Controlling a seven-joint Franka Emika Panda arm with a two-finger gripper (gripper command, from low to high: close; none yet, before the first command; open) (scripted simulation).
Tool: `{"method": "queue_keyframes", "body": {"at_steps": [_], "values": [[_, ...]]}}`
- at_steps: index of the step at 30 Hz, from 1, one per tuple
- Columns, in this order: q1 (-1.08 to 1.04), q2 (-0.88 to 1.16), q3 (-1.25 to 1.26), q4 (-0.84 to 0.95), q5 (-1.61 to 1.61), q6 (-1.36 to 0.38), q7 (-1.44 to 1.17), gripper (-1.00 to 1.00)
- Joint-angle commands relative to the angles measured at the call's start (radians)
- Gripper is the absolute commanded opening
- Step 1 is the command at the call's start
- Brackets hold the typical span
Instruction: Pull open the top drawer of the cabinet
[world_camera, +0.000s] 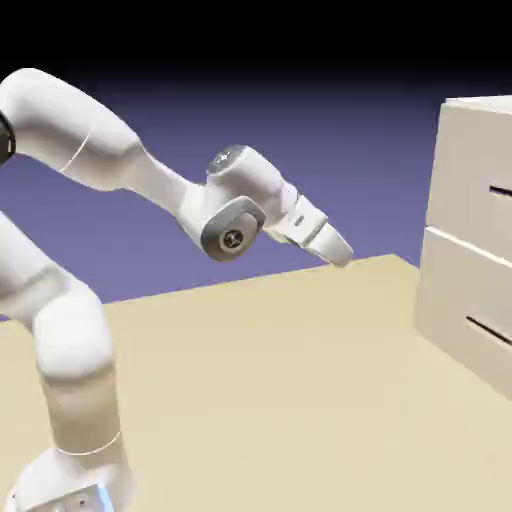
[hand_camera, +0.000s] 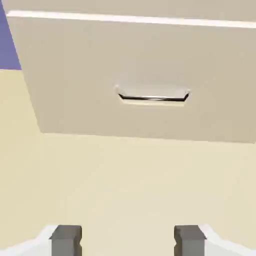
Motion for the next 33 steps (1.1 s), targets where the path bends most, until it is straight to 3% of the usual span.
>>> {"method": "queue_keyframes", "body": {"at_steps": [1, 33], "values": [[-0.034, -0.017, 0.019, 0.018, 0.044, -0.009, -0.040, 0.00], [-1.118, -0.551, 0.634, 0.603, 1.435, -0.305, -1.311, 0.00]]}}
